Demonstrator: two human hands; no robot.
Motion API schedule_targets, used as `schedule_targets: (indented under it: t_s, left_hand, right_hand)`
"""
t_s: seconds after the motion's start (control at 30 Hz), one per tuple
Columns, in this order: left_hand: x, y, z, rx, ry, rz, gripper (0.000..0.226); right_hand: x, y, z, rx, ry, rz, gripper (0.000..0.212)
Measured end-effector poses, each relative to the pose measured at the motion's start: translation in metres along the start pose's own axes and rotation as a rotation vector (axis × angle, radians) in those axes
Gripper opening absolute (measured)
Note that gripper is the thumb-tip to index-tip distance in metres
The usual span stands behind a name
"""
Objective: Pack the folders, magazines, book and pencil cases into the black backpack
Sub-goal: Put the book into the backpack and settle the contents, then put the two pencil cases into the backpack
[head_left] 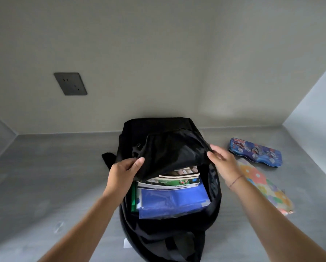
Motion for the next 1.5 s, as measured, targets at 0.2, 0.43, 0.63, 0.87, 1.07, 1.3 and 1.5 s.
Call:
schedule_targets:
  t_s: [0.2,0.43,0.63,0.87,1.07,1.3,1.5]
  left_hand:
    - [0.029,0.011,0.024,0.077,0.133,0.172,0.048]
    - [-0.02,0.007,0.013,-0.396,-0.197,-0.049,0.023]
    - [-0.071,-0.032,-0.003,-0.709,-0.302,0.3,0.057]
    - [-0.062,-0.029,0.008,-0.609,-0.561,0.376,0.029]
    - [-0.069,-0.027,0.006,-0.503,-0.604,0.265,0.015]
    - [-0.079,-0.044,-0.012,-0.484,-0.562,0.159,0.022]
    - [-0.073,-0.075,-0.022,-0.476,-0.535,0.249,0.018]
  right_hand:
    - [0.043,0.03,-0.042,0.285,0.058,0.238,0.031]
    - [0.028,0.003,-0.007,0.325,0.185,-0.006,0.025]
    - [-0.004,-0.084,0.041,0.804,0.377,0.146,0.064]
    - [0.013,-0.099,0.016,0.917,0.433,-0.009,0.033]
    - [0.036,-0.103,0.0,0.819,0.341,-0.037,0.04]
    - [0.027,-0.06,0.012,0.464,0.236,-0.39,0.035]
    - [0.006,0.044,-0.042,0.612,-0.194,-0.427,0.04]
Point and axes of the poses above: each hand's wrist, its own x-axis away from the middle knuckle, its own y-axis out of the back of the hand, z = x × y, the point moved 3 cm from there along -x, towards the middle knuckle, and after that the axes turned 5 degrees about -y, right-handed, at the moved point
